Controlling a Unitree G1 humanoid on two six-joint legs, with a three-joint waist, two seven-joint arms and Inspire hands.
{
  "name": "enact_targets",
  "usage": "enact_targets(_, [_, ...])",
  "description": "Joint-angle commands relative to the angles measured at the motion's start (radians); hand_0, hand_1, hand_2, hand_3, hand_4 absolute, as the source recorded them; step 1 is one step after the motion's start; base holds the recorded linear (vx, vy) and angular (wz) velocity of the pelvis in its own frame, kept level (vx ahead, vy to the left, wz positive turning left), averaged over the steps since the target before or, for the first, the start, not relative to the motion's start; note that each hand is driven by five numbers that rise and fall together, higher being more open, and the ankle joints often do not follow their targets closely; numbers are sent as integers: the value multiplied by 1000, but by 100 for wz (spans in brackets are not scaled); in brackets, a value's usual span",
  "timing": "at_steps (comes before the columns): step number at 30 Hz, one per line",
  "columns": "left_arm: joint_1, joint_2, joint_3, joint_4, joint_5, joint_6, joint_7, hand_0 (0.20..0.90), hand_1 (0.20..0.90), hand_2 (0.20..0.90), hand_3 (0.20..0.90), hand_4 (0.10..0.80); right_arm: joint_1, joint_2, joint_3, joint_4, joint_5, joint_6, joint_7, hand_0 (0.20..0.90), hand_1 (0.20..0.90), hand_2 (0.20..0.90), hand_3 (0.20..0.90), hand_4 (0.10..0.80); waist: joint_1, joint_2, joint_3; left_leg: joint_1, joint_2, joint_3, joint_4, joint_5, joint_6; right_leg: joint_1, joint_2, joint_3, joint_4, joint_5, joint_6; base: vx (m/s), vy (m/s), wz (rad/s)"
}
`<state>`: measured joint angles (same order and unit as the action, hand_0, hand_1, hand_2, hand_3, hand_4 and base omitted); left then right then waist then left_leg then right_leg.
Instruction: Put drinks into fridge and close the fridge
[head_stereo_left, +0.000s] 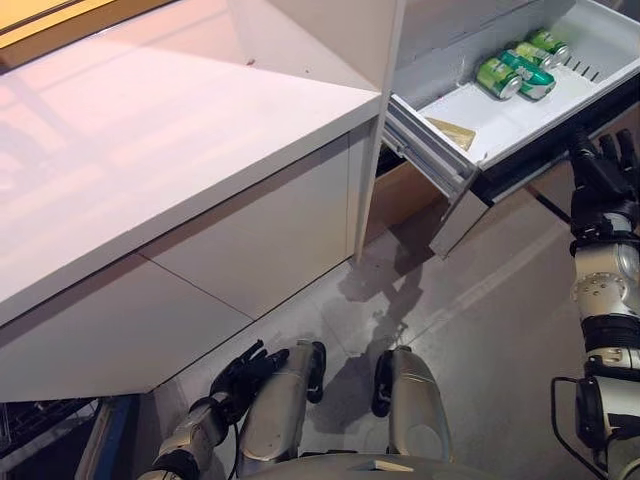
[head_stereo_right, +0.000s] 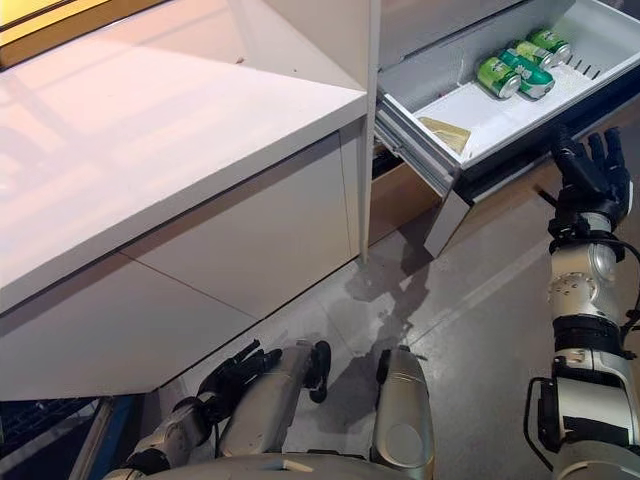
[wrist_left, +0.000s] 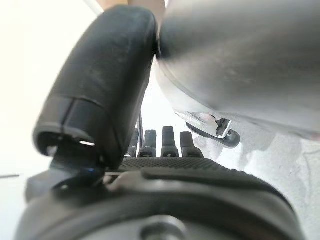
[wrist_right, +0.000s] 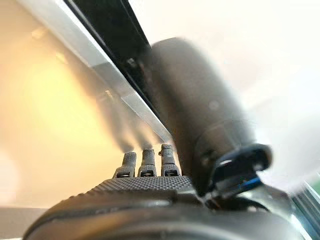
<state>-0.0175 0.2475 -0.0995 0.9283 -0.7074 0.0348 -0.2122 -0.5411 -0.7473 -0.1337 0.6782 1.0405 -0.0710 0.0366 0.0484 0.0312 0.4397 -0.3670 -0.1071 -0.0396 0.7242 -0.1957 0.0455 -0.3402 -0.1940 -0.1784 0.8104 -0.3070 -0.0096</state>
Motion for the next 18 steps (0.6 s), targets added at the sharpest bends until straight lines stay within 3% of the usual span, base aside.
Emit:
enact_targets(1, [101,96,-1,-70,38,-15,-24,900,900,900,900,800,-231,-34,196,-102,-16,84,340,900,900,900,900,800,131,-25,-44,133,-28,0,-36,-164,68,127,29,-35,4,-61,-65,117,-58,23])
enact_targets(4, [110,124,9,-71,64,-7,-58,900,900,900,900,800,-267,-90,218,-120,2,104,391,900,900,900,900,800,138,-39,-54,162,-23,-20,-100,-140,64,161,40,-33,-61,-37,-50,80,-47,14])
enact_targets(6, [120,132,10,-76,76,-10,-68,900,900,900,900,800,-268,-134,211,-157,-5,47,357,900,900,900,900,800,132,-49,-63,184,-16,-26,-145,-126,60,180,52,-27,-108,-19,-40,45,-32,6])
enact_targets(9, [115,133,10,-67,101,-10,-64,900,900,900,900,800,-254,-163,156,-204,-47,-35,225,900,900,900,900,800,114,-64,-77,212,-12,-23,-190,-115,58,207,70,-11,-173,3,-27,16,-16,4])
enact_targets(10, [103,130,6,-50,116,-11,-63,900,900,900,900,800,-235,-174,113,-254,-120,-89,102,900,900,900,900,800,97,-68,-85,225,-7,-16,-209,-109,56,218,75,-6,-201,17,-20,0,0,0])
enact_targets(11, [101,129,5,-47,119,-11,-64,900,900,900,900,800,-228,-176,102,-264,-146,-102,81,900,900,900,900,800,93,-69,-90,226,-6,-15,-217,-102,55,219,77,-5,-213,25,-20,-17,4,-6])
enact_targets(12, [92,116,0,-32,122,-17,-59,900,900,900,900,800,-190,-185,54,-328,-339,-114,-93,900,900,900,900,800,70,-71,-102,251,-1,-4,-242,-102,53,237,84,8,-248,33,-13,-8,18,-6])
enact_targets(15, [72,94,5,-14,111,-24,-49,900,900,900,900,800,-66,-199,-16,-450,-514,-77,-274,900,900,900,900,800,19,-71,-131,287,7,17,-298,-80,50,259,93,36,-321,64,0,-38,51,-12])
enact_targets(18, [54,83,28,-9,111,-25,-61,900,900,900,900,800,107,-142,-95,-561,-536,-88,-297,900,900,900,900,800,-30,-69,-163,320,16,41,-363,-50,42,275,104,61,-402,102,18,-60,48,-25])
